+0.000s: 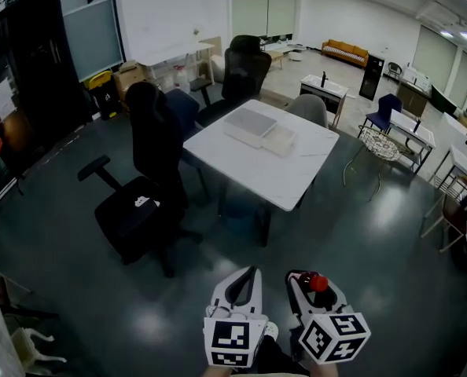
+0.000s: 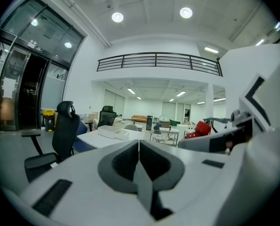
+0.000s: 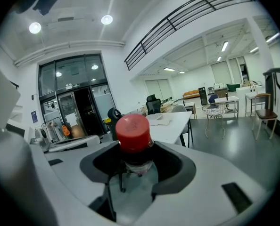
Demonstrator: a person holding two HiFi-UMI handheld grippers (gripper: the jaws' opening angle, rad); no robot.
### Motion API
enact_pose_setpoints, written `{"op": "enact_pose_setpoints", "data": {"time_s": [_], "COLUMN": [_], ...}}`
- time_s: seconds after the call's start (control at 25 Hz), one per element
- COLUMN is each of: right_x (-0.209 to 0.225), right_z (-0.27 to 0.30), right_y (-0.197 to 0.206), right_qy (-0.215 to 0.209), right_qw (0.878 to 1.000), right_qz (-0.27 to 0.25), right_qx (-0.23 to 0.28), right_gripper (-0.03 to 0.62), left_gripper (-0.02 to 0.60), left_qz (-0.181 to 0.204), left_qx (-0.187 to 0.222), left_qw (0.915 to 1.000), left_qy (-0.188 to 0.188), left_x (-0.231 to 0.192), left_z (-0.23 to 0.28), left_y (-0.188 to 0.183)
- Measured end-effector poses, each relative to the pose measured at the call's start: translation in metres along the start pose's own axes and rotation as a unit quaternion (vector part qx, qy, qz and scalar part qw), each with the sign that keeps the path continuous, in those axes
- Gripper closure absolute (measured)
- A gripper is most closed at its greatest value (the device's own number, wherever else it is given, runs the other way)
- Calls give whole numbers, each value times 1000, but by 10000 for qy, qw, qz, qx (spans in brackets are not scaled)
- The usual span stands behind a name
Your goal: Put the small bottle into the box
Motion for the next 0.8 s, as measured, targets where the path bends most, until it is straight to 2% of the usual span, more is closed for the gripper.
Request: {"op": "enact_pose_setpoints", "data": {"time_s": [0.4,0.8], "right_x": [59,101], "right_z": [69,108], "right_y": [-76,-96], "right_qy": [-301,-443], "right_qw": [9993,9988], "right_qz": [-212,-120], "right_qx": [43,-146], "right_gripper": [367,367], "left_gripper": [561,561], "left_qz": [-39,-34], "left_qx": [115,-72], "left_qw": [9996,9995], "left_qy": [-244,-312], "left_x": [9,18], "left_z": [104,163], "left_y": [-37,-42]}}
Point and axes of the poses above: the fingertips, and each gripper's own axes: z forward along the fingers, x to its right, y out of its underside, the point moved 10 cm from there along -z, backward along the fingers, and after that the axes turned 6 degrees about z, right-handed, at the moved point
